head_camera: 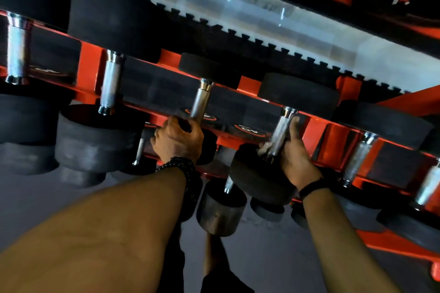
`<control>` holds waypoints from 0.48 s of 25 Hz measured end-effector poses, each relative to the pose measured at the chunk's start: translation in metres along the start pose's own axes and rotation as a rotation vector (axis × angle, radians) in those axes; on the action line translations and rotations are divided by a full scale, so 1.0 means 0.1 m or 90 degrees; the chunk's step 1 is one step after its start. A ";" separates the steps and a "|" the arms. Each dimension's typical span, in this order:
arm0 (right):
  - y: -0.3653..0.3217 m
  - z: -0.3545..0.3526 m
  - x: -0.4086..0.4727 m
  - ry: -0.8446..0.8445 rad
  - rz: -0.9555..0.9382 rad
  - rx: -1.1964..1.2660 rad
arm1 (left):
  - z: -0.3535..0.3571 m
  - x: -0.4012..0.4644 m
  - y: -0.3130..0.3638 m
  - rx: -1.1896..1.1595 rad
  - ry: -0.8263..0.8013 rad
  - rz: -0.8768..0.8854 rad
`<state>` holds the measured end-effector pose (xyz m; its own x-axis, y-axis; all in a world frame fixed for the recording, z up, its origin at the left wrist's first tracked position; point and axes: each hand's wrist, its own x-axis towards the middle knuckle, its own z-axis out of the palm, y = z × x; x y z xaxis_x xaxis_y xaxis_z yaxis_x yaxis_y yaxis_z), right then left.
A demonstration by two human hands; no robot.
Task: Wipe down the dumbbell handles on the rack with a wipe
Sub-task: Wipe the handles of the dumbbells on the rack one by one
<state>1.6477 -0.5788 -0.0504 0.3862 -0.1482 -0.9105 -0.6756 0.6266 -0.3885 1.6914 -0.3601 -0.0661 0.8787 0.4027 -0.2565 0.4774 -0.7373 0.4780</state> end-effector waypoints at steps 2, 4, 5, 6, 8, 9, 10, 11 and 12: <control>0.04 0.03 -0.04 0.039 -0.051 -0.197 | 0.01 0.02 0.00 0.010 -0.003 -0.001; 0.16 0.06 -0.06 0.067 -0.094 -0.294 | 0.00 0.03 0.01 0.022 -0.009 -0.004; 0.15 0.06 -0.05 0.055 -0.064 -0.250 | 0.00 0.02 0.00 0.020 -0.008 -0.003; 0.12 0.02 -0.01 0.018 -0.033 -0.157 | 0.01 0.02 0.00 0.014 -0.006 0.000; 0.03 -0.07 0.01 -0.045 -0.002 0.004 | 0.00 0.01 -0.01 0.003 -0.005 0.000; 0.00 -0.09 0.03 -0.058 -0.013 -0.038 | 0.00 0.02 -0.02 0.002 -0.008 0.000; 0.04 -0.09 0.06 -0.025 -0.039 -0.150 | 0.00 0.02 -0.02 0.004 -0.011 -0.001; 0.11 -0.05 0.06 0.018 -0.069 -0.252 | -0.01 0.03 -0.01 0.006 -0.014 -0.003; 0.20 0.02 0.06 0.061 -0.089 -0.304 | -0.01 0.03 0.00 0.006 -0.015 -0.005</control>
<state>1.6377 -0.5651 -0.0635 0.4493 -0.2891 -0.8453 -0.8422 0.1786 -0.5087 1.6938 -0.3584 -0.0655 0.8751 0.3952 -0.2794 0.4835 -0.7398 0.4679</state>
